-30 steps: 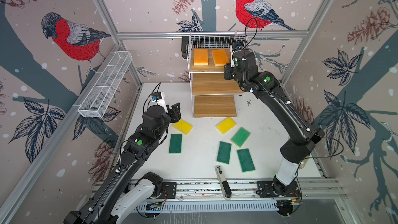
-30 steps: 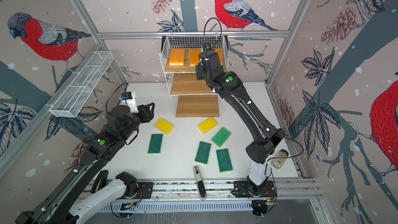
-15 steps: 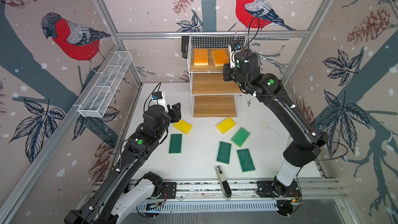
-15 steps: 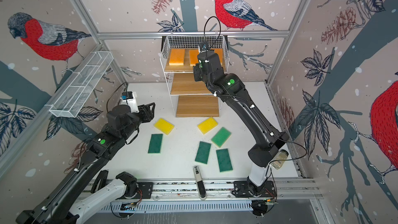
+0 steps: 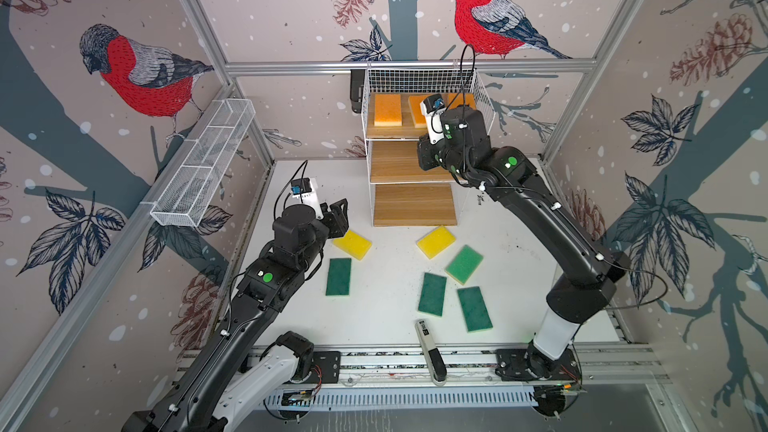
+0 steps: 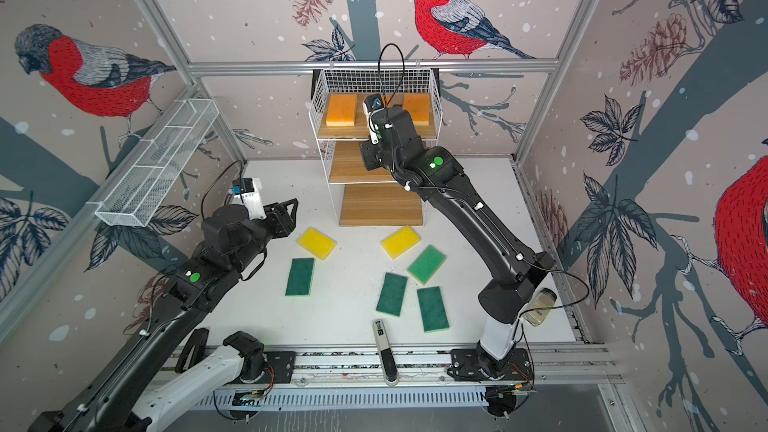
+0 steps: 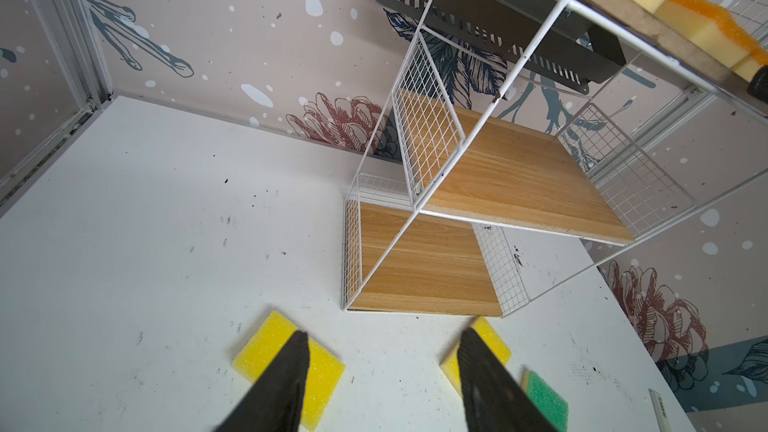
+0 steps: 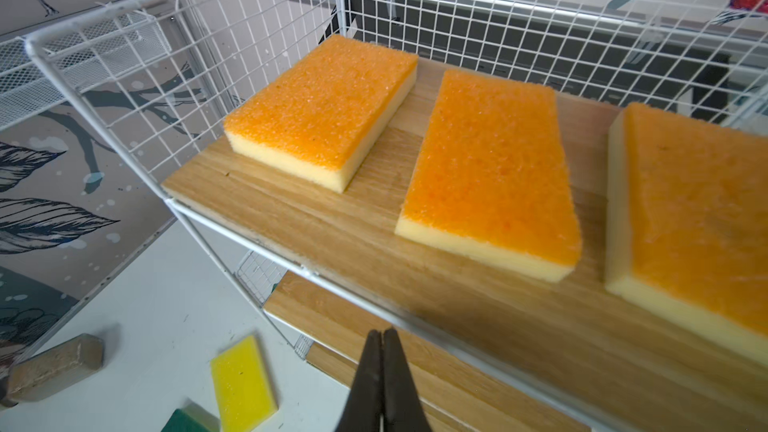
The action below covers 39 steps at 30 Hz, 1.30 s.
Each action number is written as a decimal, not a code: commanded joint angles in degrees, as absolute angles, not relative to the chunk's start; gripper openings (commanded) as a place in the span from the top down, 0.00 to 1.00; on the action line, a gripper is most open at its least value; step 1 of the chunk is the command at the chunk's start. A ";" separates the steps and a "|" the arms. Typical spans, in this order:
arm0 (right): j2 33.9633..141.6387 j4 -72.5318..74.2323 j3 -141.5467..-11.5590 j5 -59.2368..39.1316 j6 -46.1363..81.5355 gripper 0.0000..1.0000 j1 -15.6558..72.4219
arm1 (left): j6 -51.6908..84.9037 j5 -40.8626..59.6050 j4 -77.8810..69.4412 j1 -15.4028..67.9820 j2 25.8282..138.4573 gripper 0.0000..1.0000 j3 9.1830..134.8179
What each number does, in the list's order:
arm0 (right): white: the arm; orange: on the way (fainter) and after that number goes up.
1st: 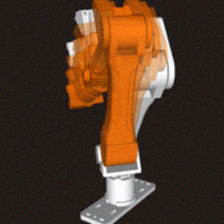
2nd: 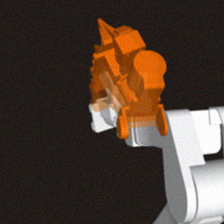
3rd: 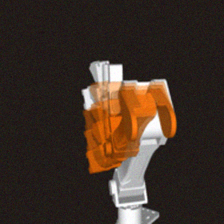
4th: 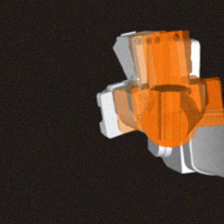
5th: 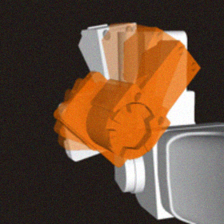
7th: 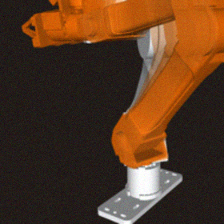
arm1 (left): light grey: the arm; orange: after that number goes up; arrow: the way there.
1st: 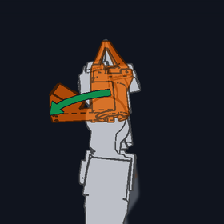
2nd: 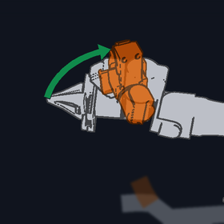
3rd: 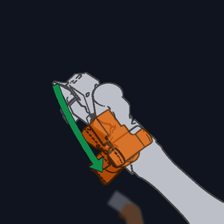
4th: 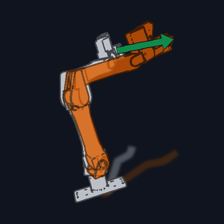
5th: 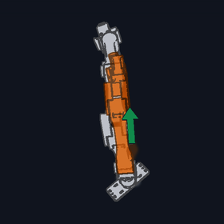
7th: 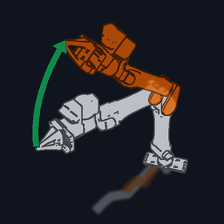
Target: Place and organize the cleaning sponges onto the shelf
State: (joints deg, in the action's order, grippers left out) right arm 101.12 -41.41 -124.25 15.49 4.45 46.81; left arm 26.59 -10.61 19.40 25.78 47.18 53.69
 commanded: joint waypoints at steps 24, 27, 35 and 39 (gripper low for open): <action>102.92 -33.10 -124.38 19.47 5.10 0.97 47.04 | 24.97 -11.43 15.20 25.07 46.74 0.42 52.01; 103.13 -32.88 -124.28 20.43 5.27 0.97 47.02 | 25.04 -11.44 15.11 24.95 46.65 0.42 51.97; 103.10 -31.56 -123.83 21.27 5.91 0.97 47.12 | 25.31 -10.92 14.56 24.80 46.68 0.42 51.57; 103.63 -31.21 -123.83 21.08 6.17 0.97 47.20 | 25.33 -10.77 14.44 24.79 46.86 0.42 51.50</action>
State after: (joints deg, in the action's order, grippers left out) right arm 103.28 -33.41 -123.79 20.38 5.96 46.96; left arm 25.54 -10.92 16.99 24.95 46.76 51.57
